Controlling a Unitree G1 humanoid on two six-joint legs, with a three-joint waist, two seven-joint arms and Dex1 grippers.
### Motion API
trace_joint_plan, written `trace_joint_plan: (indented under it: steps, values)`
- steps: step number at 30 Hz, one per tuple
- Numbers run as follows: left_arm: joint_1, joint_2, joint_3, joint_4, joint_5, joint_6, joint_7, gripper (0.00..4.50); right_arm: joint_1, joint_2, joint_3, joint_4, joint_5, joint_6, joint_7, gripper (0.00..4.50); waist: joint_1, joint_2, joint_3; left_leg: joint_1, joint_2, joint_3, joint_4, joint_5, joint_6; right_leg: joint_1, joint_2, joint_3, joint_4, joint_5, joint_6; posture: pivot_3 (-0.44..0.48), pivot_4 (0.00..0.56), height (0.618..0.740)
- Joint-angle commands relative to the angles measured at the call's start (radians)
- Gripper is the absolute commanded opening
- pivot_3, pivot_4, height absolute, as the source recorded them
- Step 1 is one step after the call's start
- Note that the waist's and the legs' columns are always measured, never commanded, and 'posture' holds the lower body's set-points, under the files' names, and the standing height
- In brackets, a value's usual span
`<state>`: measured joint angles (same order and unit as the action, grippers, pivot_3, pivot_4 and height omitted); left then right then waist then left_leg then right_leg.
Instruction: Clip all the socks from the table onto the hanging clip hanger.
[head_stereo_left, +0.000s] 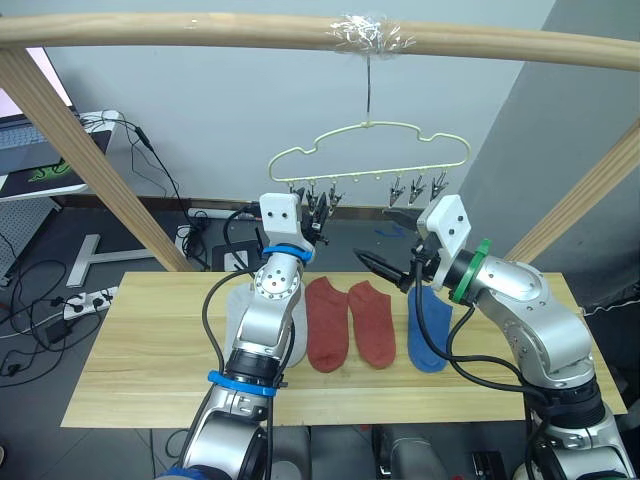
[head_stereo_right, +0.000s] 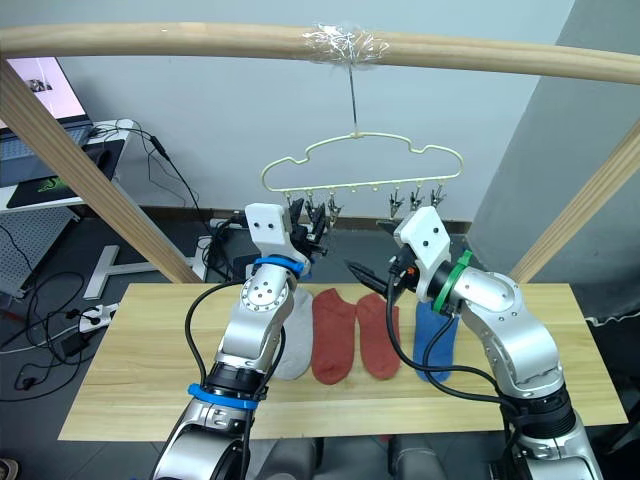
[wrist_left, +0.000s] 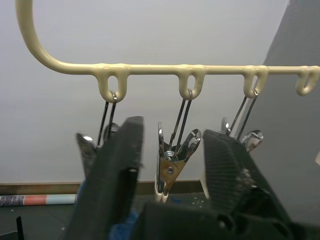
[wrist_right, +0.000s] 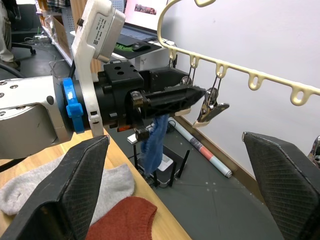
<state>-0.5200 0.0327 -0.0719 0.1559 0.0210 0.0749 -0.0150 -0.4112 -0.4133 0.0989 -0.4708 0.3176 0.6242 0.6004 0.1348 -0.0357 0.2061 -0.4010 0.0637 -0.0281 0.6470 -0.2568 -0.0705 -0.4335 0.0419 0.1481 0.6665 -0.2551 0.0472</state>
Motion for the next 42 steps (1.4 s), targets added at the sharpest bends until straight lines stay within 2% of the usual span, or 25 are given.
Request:
trace_joint_plan:
  steps: [1, 5, 10, 14, 18, 23, 25, 28, 31, 36, 42]
  values:
    - [-0.018, -0.008, 0.002, -0.024, 0.003, -0.026, -0.006, 0.68, -0.016, -0.006, -0.017, -0.041, 0.015, -0.007, -0.007, 4.50, 0.000, 0.000, 0.000, 0.000, 0.000, 0.000, 0.000, 0.000, 0.000, 0.000, 0.000, 0.000, 0.000, 0.000, 0.000, 0.251, 0.169, 0.740]
    - [-0.021, -0.007, 0.003, -0.020, 0.003, -0.027, -0.007, 0.01, -0.019, -0.005, -0.014, -0.036, 0.016, -0.009, -0.008, 4.50, 0.000, 0.000, 0.000, 0.000, 0.000, 0.000, 0.000, 0.000, 0.000, 0.000, 0.000, 0.000, 0.001, 0.000, 0.000, 0.252, 0.173, 0.740]
    - [-0.023, 0.000, 0.000, -0.023, 0.003, -0.019, -0.017, 0.01, -0.011, -0.004, 0.005, -0.027, -0.003, -0.001, -0.021, 4.50, 0.000, 0.000, 0.000, 0.001, 0.000, 0.000, 0.002, 0.000, 0.000, 0.000, 0.000, 0.000, 0.006, 0.000, 0.000, 0.252, 0.173, 0.740]
    - [-0.023, 0.014, 0.004, -0.027, 0.000, 0.002, -0.037, 0.01, 0.074, -0.006, 0.049, 0.039, -0.082, 0.034, -0.096, 4.50, -0.001, -0.001, -0.001, 0.003, 0.000, 0.000, 0.003, 0.000, 0.000, 0.000, 0.000, 0.000, 0.008, 0.000, 0.000, 0.257, 0.177, 0.740]
    - [-0.011, 0.032, 0.011, -0.040, -0.019, 0.022, -0.075, 0.01, 0.195, 0.044, 0.046, 0.185, -0.138, 0.039, -0.199, 4.50, 0.000, -0.001, -0.001, 0.003, 0.000, 0.000, 0.005, 0.000, 0.000, 0.000, 0.000, 0.000, 0.010, 0.000, 0.000, 0.272, 0.183, 0.740]
    - [0.003, 0.040, 0.017, -0.058, -0.030, 0.046, -0.091, 0.01, 0.228, 0.092, 0.062, 0.368, -0.216, -0.019, -0.279, 4.50, -0.009, -0.001, -0.001, 0.002, 0.000, 0.000, 0.011, 0.000, 0.000, 0.001, 0.001, 0.001, 0.012, 0.000, 0.000, 0.286, 0.188, 0.740]
    - [0.005, 0.034, 0.019, -0.063, -0.040, 0.059, -0.096, 0.01, 0.212, 0.114, 0.047, 0.451, -0.226, -0.044, -0.299, 4.50, -0.012, -0.001, -0.001, 0.003, 0.001, 0.000, 0.013, 0.000, 0.001, 0.002, 0.003, 0.001, 0.013, -0.001, 0.000, 0.298, 0.193, 0.740]
    - [0.023, 0.027, 0.008, -0.096, -0.050, 0.075, -0.109, 0.01, 0.151, 0.152, -0.016, 0.664, -0.235, -0.130, -0.362, 4.50, -0.015, 0.000, 0.000, 0.004, 0.001, 0.000, 0.015, 0.001, 0.002, 0.004, 0.003, 0.001, 0.013, -0.002, 0.003, 0.312, 0.195, 0.740]
    - [0.037, 0.022, 0.007, -0.117, -0.051, 0.087, -0.109, 0.01, 0.124, 0.156, -0.042, 0.773, -0.245, -0.189, -0.381, 4.50, -0.014, -0.001, 0.000, 0.004, 0.000, 0.000, 0.016, 0.002, 0.003, 0.005, 0.003, 0.003, 0.013, -0.001, 0.005, 0.324, 0.194, 0.740]
    - [0.060, 0.023, 0.007, -0.149, -0.051, 0.103, -0.109, 0.01, 0.118, 0.176, -0.099, 0.832, -0.217, -0.227, -0.391, 4.50, -0.011, 0.000, 0.000, 0.004, 0.000, 0.000, 0.014, 0.002, 0.003, 0.005, 0.003, 0.002, 0.012, 0.000, 0.002, 0.333, 0.195, 0.740]
    - [0.057, 0.028, 0.013, -0.145, -0.050, 0.105, -0.108, 0.01, 0.122, 0.242, -0.224, 0.851, -0.094, -0.120, -0.371, 4.50, -0.008, 0.000, 0.000, 0.004, 0.000, -0.001, 0.014, 0.002, 0.003, 0.005, 0.003, 0.002, 0.012, 0.000, 0.002, 0.338, 0.193, 0.740]
